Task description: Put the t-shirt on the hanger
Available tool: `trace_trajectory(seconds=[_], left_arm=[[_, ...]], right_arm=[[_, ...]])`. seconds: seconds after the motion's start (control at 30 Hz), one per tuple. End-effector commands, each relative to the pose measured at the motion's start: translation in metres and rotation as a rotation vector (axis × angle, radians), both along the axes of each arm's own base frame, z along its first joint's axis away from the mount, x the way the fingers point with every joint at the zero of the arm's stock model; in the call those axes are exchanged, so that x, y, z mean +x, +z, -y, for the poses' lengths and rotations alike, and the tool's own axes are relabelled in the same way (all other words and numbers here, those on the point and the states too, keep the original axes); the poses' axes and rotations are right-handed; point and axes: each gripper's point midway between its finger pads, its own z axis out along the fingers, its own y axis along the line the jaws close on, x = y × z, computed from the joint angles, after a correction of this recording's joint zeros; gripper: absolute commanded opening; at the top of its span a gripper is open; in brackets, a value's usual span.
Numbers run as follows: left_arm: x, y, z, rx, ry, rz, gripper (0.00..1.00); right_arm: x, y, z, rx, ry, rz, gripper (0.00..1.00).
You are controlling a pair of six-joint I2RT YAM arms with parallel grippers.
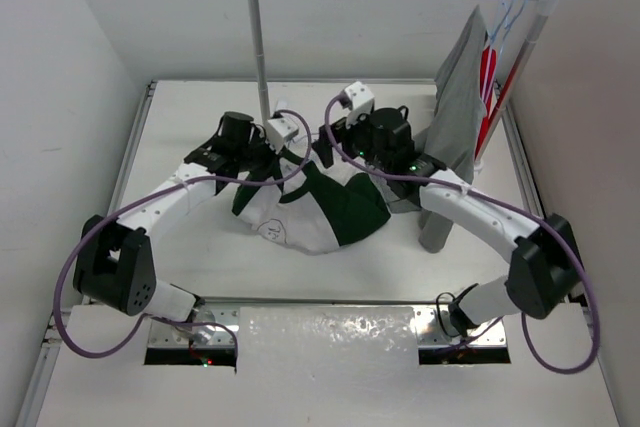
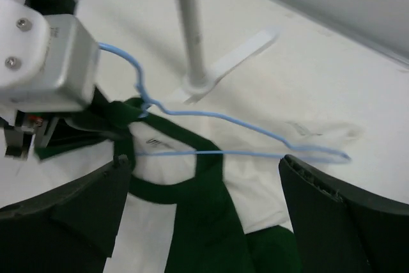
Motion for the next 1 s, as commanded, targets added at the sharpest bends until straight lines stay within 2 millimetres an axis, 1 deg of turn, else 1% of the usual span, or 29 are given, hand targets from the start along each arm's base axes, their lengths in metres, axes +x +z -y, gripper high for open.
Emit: trace_trajectory(seconds=[0.0,0.03,0.07,0.1,0.13,0.17,0.2,0.23,0.27,0.33,0.37,0.4,0.43,0.47,0.5,0.6,0.63,0.7,0.73,0.8,0.83,0.87,0.93,0.97], left_arm=[[0.034,0.043,-0.019,-0.113,0.235,0.081,0.00],[0.033,0.044,-0.017,-0.136,0.232,0.074,0.00],[0.032,0.044,-0.016,-0.152,0.226,0.063,0.00],[0.029,0.046,-0.011,-0.173,0.205,0.057,0.00],[0.027,0.044,-0.009,-0.191,0.203,0.040,0.00],[0.026,0.044,-0.006,-0.200,0.194,0.033,0.00],[0.025,0.042,-0.004,-0.209,0.184,0.025,0.00],[0.025,0.041,-0.003,-0.214,0.186,0.017,0.00],[0.025,0.039,-0.003,-0.212,0.190,0.012,0.00],[0.027,0.035,-0.004,-0.203,0.196,0.006,0.00],[0.027,0.034,-0.005,-0.198,0.200,0.004,0.00],[0.026,0.033,-0.005,-0.198,0.201,0.002,0.00],[0.026,0.033,-0.005,-0.197,0.200,0.001,0.00],[0.026,0.033,-0.005,-0.198,0.199,0.001,0.00],[0.025,0.032,-0.005,-0.199,0.194,0.000,0.00],[0.025,0.032,-0.002,-0.206,0.184,-0.002,0.00],[0.024,0.031,-0.002,-0.206,0.179,-0.003,0.00],[0.024,0.030,-0.001,-0.206,0.174,-0.005,0.00],[0.025,0.030,-0.001,-0.206,0.174,-0.005,0.00],[0.025,0.030,-0.001,-0.204,0.174,-0.003,0.00],[0.026,0.032,-0.001,-0.204,0.174,0.000,0.00],[0.027,0.033,-0.001,-0.204,0.175,0.004,0.00],[0.027,0.034,-0.001,-0.205,0.174,0.007,0.00],[0.029,0.037,-0.002,-0.204,0.179,0.014,0.00]], right_arm=[[0.002,0.010,0.049,0.044,-0.280,-0.022,0.95],[0.000,0.008,0.054,0.079,-0.314,-0.031,0.94],[0.000,0.011,0.055,0.130,-0.332,-0.015,0.93],[-0.008,-0.010,0.056,0.141,-0.329,-0.050,0.87],[-0.011,-0.010,0.045,0.232,-0.299,-0.073,0.82],[-0.012,-0.031,0.037,0.241,-0.288,-0.123,0.70],[-0.015,-0.048,0.030,0.271,-0.278,-0.185,0.65],[-0.014,-0.058,0.021,0.281,-0.257,-0.221,0.63],[-0.011,-0.075,0.003,0.285,-0.211,-0.277,0.63],[-0.005,-0.084,-0.013,0.325,-0.189,-0.328,0.62],[0.001,-0.074,-0.028,0.353,-0.148,-0.325,0.60],[0.005,-0.089,-0.035,0.326,-0.133,-0.342,0.55],[0.007,-0.089,-0.042,0.315,-0.107,-0.327,0.55],[0.013,-0.084,-0.048,0.311,-0.098,-0.315,0.54],[0.015,-0.099,-0.051,0.293,-0.101,-0.343,0.55],[0.023,-0.110,-0.055,0.299,-0.126,-0.362,0.56],[0.026,-0.121,-0.056,0.288,-0.140,-0.376,0.56],[0.032,-0.133,-0.055,0.276,-0.171,-0.386,0.56],[0.036,-0.147,-0.058,0.263,-0.177,-0.402,0.56],[0.037,-0.165,-0.060,0.240,-0.188,-0.440,0.56],[0.037,-0.181,-0.059,0.224,-0.199,-0.469,0.56],[0.035,-0.187,-0.059,0.237,-0.208,-0.490,0.56],[0.032,-0.193,-0.057,0.267,-0.215,-0.490,0.55],[0.032,-0.193,-0.056,0.272,-0.221,-0.491,0.51]])
